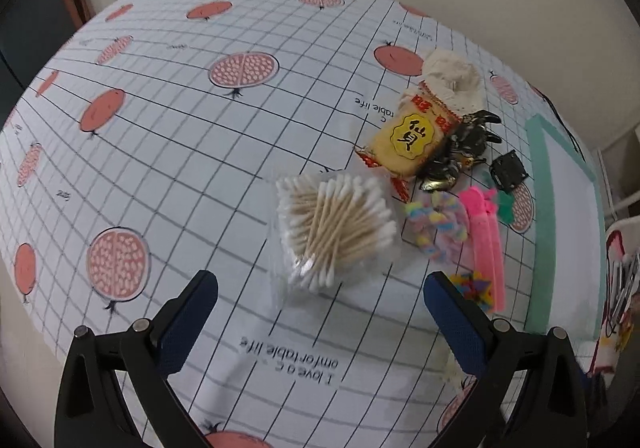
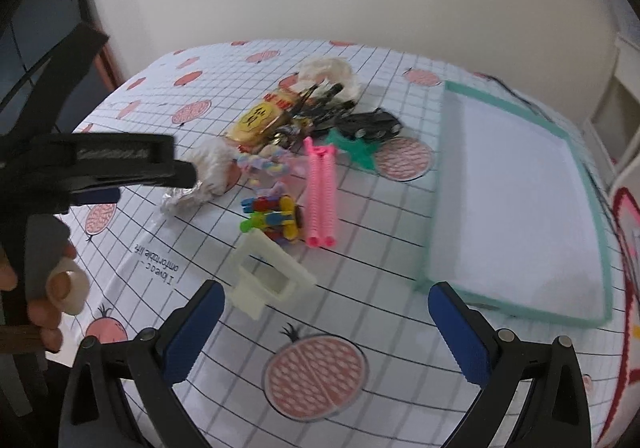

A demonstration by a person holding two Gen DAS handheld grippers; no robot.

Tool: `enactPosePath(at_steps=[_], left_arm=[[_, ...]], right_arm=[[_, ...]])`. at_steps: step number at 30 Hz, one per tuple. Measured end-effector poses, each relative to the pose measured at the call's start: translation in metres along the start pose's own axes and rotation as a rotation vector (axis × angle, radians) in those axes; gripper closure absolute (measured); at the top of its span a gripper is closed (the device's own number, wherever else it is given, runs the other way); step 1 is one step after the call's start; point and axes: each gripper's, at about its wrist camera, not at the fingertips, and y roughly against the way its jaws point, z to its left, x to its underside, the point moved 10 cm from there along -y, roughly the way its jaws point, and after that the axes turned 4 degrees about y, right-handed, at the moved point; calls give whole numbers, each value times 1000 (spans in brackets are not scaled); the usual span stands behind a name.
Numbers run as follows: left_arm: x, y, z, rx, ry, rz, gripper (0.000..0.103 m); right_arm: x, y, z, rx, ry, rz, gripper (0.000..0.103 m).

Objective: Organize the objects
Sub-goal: 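Move both tools toward the pile of items beside the tray, then grasp the cotton swab bag with left tool while right tool grasps cream claw clip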

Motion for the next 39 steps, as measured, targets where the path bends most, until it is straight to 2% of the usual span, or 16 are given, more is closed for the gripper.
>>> enactPosePath(at_steps=[11,20,22,23,26,28,31,35,39], left_arm=[[-7,-22,-3,-3,-35,37,1],[-1,-27,-5,46,-18,61,1],[1,-26,-6,67,-5,68,3],[2,-26,-7,69,-7,67,9],[4,-25,-8,61,-24,58,10],[4,-25,-7,58,-22,59,11],[4,-27,-3,47,-16,68,19],[8,-25,-1,53,-6,67,21],[12,-23,1,50,-6,65,29]], right_arm=[[0,-33,16,-36,-5,64,6],[6,-49,23,-50,-16,112,18],[7,-52,23,-54,-20,121,22],[7,-52,23,-52,-19,122,22],[7,-51,23,-54,-17,120,27],[6,-50,22,-54,-20,119,33],[6,-49,20,-51,-22,118,42],[6,-48,17,-51,-31,120,43],[6,-48,17,-51,-35,123,43]])
